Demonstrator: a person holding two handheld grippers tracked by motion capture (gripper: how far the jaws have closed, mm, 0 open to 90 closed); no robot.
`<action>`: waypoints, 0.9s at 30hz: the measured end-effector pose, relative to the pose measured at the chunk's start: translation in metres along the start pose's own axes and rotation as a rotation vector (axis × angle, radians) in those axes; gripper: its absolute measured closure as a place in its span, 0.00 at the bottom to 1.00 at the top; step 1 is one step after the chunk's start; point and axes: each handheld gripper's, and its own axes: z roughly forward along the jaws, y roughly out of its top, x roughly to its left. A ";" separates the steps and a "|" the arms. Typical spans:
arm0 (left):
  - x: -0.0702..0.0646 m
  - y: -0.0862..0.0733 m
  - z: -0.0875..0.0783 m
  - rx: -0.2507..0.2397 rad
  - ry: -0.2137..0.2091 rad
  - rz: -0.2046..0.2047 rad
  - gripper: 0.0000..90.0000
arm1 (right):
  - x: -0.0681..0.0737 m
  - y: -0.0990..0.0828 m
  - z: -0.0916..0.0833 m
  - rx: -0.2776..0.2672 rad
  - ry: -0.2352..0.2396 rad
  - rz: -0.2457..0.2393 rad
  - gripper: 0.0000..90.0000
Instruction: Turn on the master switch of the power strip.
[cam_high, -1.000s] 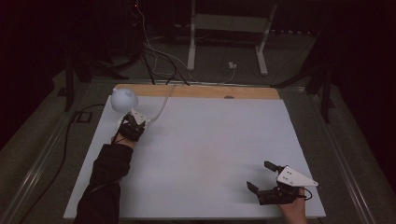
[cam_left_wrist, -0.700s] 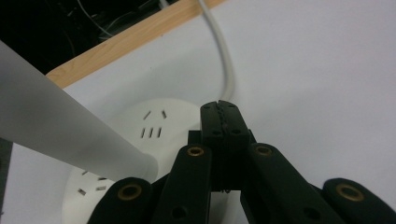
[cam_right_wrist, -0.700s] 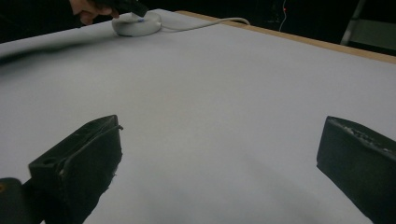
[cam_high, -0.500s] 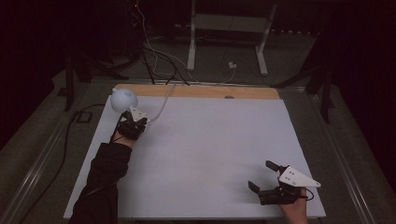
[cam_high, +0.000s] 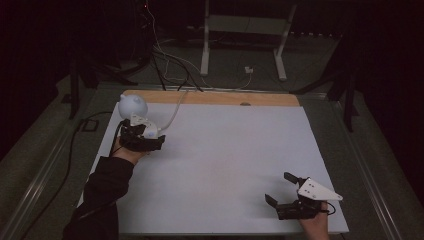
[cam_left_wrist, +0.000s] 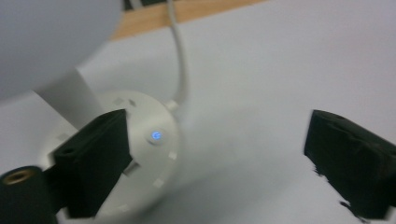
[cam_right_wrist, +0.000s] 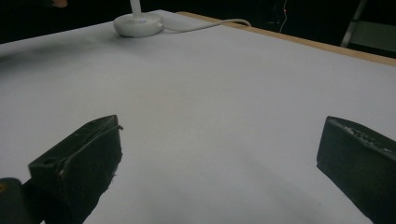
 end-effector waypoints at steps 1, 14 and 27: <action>-0.002 -0.001 -0.003 -0.002 -0.020 -0.001 0.01 | 0.000 0.000 0.000 -0.001 0.000 0.000 0.00; -0.019 -0.023 -0.037 -0.064 -0.116 0.035 0.00 | 0.001 0.001 0.000 -0.002 0.004 -0.002 0.00; -0.043 -0.061 -0.053 -0.062 -0.181 0.101 0.00 | 0.003 0.001 0.001 0.002 0.006 -0.004 0.00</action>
